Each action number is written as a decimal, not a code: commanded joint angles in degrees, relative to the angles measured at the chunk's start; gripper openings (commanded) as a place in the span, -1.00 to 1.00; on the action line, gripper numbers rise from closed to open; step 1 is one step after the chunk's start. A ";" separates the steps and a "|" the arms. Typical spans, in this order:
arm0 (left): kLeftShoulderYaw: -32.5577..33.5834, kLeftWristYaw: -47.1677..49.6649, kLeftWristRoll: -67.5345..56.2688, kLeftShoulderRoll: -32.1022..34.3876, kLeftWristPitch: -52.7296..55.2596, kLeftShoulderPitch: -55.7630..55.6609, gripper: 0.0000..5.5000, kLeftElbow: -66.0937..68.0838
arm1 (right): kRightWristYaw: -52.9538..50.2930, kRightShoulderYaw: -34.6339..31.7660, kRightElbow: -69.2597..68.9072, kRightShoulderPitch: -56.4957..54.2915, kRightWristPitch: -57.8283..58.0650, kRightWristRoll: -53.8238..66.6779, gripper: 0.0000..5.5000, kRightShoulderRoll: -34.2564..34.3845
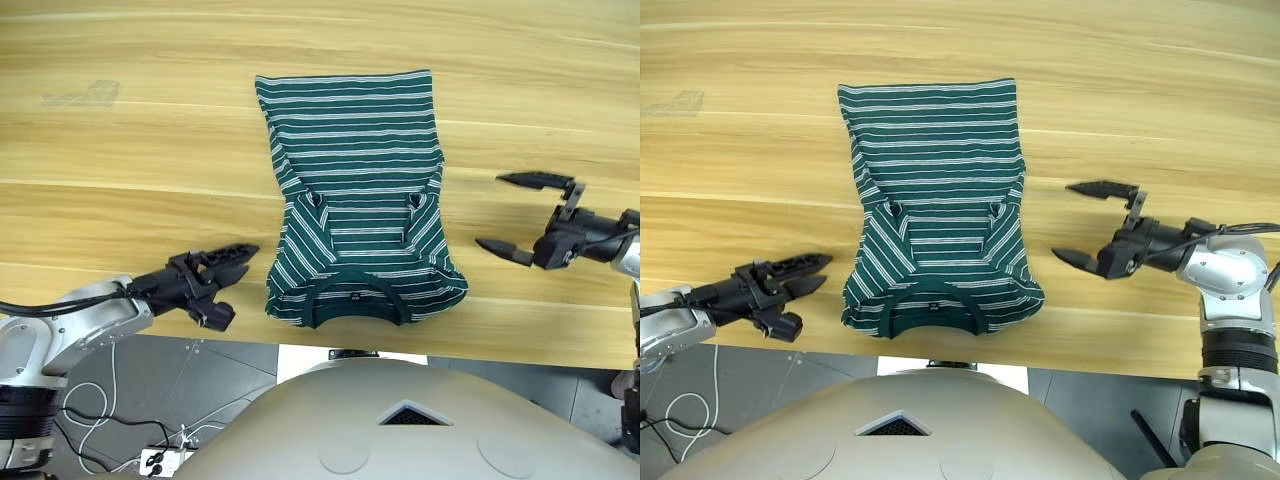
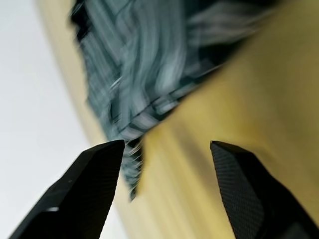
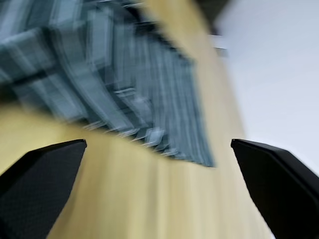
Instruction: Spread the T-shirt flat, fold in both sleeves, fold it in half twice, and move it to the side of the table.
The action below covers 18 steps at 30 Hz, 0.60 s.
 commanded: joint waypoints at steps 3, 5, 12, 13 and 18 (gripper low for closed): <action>-1.74 4.51 5.69 3.14 -3.06 2.15 0.16 0.00 | -5.34 5.59 9.41 -3.73 -14.83 -12.83 0.96 -4.32; -3.08 5.07 5.81 2.91 -3.26 1.17 0.16 0.12 | -7.56 7.79 10.98 -4.30 -15.73 -14.42 0.96 -3.91; -10.78 4.71 4.98 0.89 -3.98 -7.10 0.16 2.31 | -12.61 15.95 9.74 -6.08 -15.44 -16.46 0.96 -2.66; -11.77 4.56 5.04 0.89 -4.21 -7.77 0.16 2.54 | -13.08 17.04 8.95 -5.97 -15.01 -16.03 0.96 -2.70; -14.18 4.46 4.91 1.28 -3.87 -8.59 0.16 2.55 | -14.38 22.33 7.90 -7.23 -13.23 -14.65 0.96 -3.39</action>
